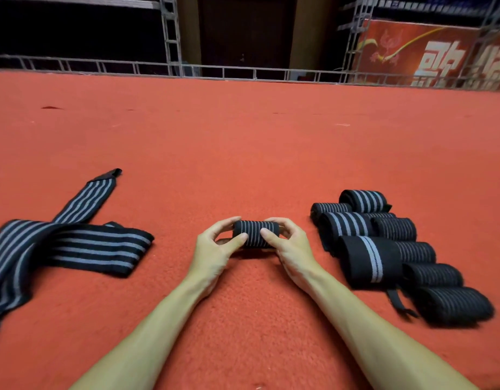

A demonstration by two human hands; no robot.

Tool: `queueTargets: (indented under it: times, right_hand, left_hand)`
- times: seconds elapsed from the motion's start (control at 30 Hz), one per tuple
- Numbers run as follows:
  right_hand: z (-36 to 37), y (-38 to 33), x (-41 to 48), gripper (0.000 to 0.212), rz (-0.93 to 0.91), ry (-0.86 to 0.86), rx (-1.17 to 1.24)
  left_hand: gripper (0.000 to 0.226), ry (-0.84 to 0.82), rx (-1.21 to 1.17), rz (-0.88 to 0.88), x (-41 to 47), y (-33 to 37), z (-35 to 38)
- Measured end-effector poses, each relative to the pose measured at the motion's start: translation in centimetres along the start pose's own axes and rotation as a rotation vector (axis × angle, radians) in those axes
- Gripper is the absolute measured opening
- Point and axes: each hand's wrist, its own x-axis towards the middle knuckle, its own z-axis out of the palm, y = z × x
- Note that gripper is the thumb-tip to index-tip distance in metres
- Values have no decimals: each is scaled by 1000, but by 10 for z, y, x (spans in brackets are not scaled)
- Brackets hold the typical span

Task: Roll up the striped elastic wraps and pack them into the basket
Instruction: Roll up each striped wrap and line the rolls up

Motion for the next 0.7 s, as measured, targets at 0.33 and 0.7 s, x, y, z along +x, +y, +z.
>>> queueTargets:
  times: [0.33,0.7]
  right_hand:
    - [-70,-90,45,29,-138,-124,-737]
    - [-197,-79,106,21,-146,187,-965]
  left_hand:
    - [23,-2,-78,-55,36,37,61]
    - [18,-75,-58,-168,133,3,158]
